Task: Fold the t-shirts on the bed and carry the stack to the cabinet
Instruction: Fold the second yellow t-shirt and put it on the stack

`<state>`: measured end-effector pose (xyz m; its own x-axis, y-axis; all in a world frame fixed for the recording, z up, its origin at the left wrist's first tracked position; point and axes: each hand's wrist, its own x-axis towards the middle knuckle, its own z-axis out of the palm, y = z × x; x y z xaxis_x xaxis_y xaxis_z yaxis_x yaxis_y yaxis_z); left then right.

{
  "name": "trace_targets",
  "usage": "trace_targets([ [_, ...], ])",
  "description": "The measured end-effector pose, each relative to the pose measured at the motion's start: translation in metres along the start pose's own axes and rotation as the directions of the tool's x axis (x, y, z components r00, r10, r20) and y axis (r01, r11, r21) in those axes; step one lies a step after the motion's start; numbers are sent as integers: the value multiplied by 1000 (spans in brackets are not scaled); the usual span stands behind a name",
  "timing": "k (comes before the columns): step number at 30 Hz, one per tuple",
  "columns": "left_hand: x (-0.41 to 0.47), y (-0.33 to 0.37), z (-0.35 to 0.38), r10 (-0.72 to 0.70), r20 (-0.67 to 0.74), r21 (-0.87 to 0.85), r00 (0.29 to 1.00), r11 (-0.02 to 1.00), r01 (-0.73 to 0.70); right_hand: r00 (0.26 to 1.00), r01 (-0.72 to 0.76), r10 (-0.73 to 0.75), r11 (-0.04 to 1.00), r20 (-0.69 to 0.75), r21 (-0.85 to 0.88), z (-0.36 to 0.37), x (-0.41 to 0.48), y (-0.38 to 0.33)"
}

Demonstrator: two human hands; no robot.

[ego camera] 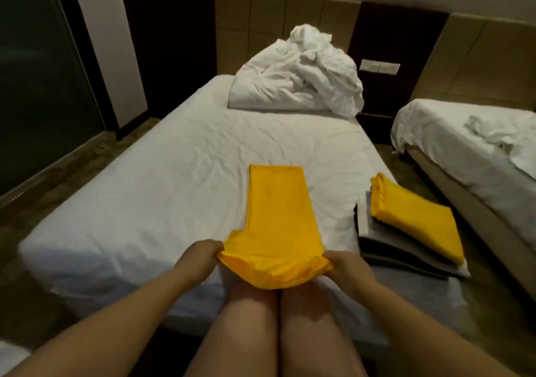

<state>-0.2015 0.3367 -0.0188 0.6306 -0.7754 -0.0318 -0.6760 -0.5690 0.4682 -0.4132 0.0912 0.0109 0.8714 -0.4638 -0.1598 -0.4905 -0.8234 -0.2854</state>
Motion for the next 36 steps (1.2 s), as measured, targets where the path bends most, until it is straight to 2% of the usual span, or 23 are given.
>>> trace_targets([
  [3, -16, -2, 15, -71, -54, -91, 996, 994, 65, 999, 2, 3, 997, -54, 83, 19, -14, 13],
  [9, -43, 0, 27, -66, -66, -153, 996, 987, 55, 995, 73, -57, 975, -84, 209, 17, -58, 13],
  [11, -58, -6, 36, -71, -73, -194, 995, 979, 56, 990, 111, -91, 976, -109, 186, 22, -77, 14],
  [16, -87, -22, 64, -69, -19, -246, 997, 967, 62, 997, 77, -75, 976, -19, 203, 47, -106, 21],
  [19, -89, -17, 74, -97, -12, -283, 995, 955, 90, 993, 114, -103, 957, -55, 266, 49, -109, 15],
  [23, -88, -10, 75, -53, -55, -323, 997, 946, 33, 971, 236, -224, 949, -78, 212, 49, -101, 4],
  [29, -90, -6, 67, -169, -67, -501, 983, 858, 113, 928, 342, -311, 930, -207, 138, 44, -107, -4],
  [32, -103, -7, 66, -153, -50, -465, 987, 878, 112, 911, 404, -398, 914, -106, 39, 41, -118, 2],
  [36, -109, -7, 72, -161, -41, -452, 986, 883, 125, 898, 440, -438, 891, -44, 112, 34, -119, 0],
])
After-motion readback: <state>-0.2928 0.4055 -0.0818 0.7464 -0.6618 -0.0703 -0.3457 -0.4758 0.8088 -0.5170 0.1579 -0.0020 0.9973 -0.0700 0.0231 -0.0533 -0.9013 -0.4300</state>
